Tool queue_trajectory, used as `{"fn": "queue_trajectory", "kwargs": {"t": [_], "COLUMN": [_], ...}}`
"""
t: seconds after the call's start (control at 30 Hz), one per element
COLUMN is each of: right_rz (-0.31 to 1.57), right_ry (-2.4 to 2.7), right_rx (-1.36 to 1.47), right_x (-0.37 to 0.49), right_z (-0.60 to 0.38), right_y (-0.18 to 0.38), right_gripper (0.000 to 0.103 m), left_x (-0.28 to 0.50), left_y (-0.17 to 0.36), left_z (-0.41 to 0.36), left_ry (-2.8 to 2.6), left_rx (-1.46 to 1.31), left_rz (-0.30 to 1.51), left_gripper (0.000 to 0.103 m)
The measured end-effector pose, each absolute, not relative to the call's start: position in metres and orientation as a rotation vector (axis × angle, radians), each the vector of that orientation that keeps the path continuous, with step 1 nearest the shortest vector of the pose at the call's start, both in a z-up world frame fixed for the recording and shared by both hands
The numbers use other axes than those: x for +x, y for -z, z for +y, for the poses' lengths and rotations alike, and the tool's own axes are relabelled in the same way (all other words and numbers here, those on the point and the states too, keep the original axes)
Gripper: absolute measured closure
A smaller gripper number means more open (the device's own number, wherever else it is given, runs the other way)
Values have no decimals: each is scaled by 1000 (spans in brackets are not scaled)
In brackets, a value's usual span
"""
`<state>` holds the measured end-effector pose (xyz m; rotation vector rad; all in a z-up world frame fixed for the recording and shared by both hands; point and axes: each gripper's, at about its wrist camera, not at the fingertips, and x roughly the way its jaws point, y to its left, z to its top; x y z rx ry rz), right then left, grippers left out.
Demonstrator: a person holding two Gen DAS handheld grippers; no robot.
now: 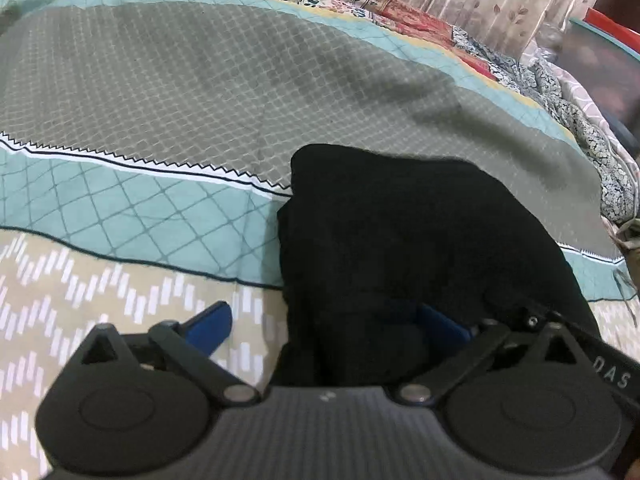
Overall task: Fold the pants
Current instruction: 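Lift the folded pants with both grippers and carry them across the bedspread, then lower the pants onto the grey stripe and open both grippers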
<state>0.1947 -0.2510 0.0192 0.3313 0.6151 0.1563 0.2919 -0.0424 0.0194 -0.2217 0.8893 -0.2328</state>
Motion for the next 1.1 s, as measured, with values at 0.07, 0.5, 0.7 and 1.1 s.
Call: {"fn": "queue_trajectory", "kwargs": {"t": [0.07,0.5,0.7,1.1], "right_rz": [637,560,612,701], "right_ry": [-171,-94,-180,-258], "right_rx": [361,365,352,390], "right_x": [194,49,-11,-77], "right_z": [-259,-254,-230,-212], "right_y": [-20,-60,-63,-65], "right_gripper": [34,17,15,7], "left_x": [289,162,86,11], "left_y": [-24,-83,-90,-101], "left_z": [-43,-10,9,38], "left_ry": [230,124,90,16], "left_rx": [-220,-146,-96,-95], "left_rz": [899,849,890,895], "left_gripper": [0,0,0,0]}}
